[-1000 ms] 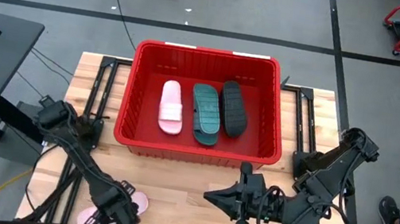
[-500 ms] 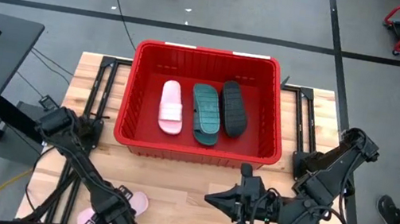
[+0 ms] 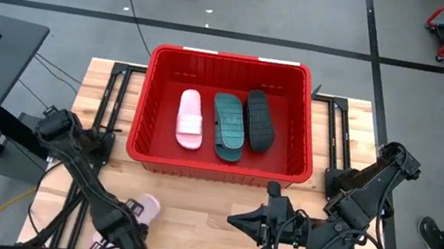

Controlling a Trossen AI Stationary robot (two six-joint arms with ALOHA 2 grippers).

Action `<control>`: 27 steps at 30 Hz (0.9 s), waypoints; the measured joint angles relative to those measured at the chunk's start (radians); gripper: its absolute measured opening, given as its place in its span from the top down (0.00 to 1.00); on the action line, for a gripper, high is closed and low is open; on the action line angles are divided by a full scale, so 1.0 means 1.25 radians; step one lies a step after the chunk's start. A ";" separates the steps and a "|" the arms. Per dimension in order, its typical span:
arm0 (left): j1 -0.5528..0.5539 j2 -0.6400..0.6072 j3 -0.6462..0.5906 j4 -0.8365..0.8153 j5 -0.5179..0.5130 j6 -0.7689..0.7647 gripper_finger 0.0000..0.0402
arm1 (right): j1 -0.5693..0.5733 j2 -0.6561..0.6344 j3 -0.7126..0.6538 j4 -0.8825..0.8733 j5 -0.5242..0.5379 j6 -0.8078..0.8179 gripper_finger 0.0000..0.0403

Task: Pick and place slides into bin
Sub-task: Put the pink slide into the red bin

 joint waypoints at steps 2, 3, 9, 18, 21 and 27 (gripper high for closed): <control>-0.006 -0.031 0.023 -0.038 -0.016 -0.041 0.97 | 0.000 0.000 0.000 -0.005 0.000 0.000 0.98; -0.012 -0.047 0.039 -0.054 -0.030 -0.057 0.97 | -0.002 0.000 0.000 -0.007 0.000 -0.001 0.98; -0.058 -0.126 0.183 -0.106 -0.173 -0.081 0.95 | -0.034 0.000 0.000 -0.032 0.000 -0.008 0.94; -0.086 -0.143 0.460 -0.263 -0.600 -0.030 0.96 | -0.105 -0.001 0.000 -0.047 -0.072 0.005 0.75; -0.070 -0.143 0.521 -0.292 -0.735 0.013 0.96 | -0.118 -0.001 0.000 -0.048 -0.083 0.005 0.66; -0.007 -0.142 0.612 -0.322 -0.893 0.152 0.97 | -0.127 -0.001 0.000 -0.047 -0.099 -0.015 0.50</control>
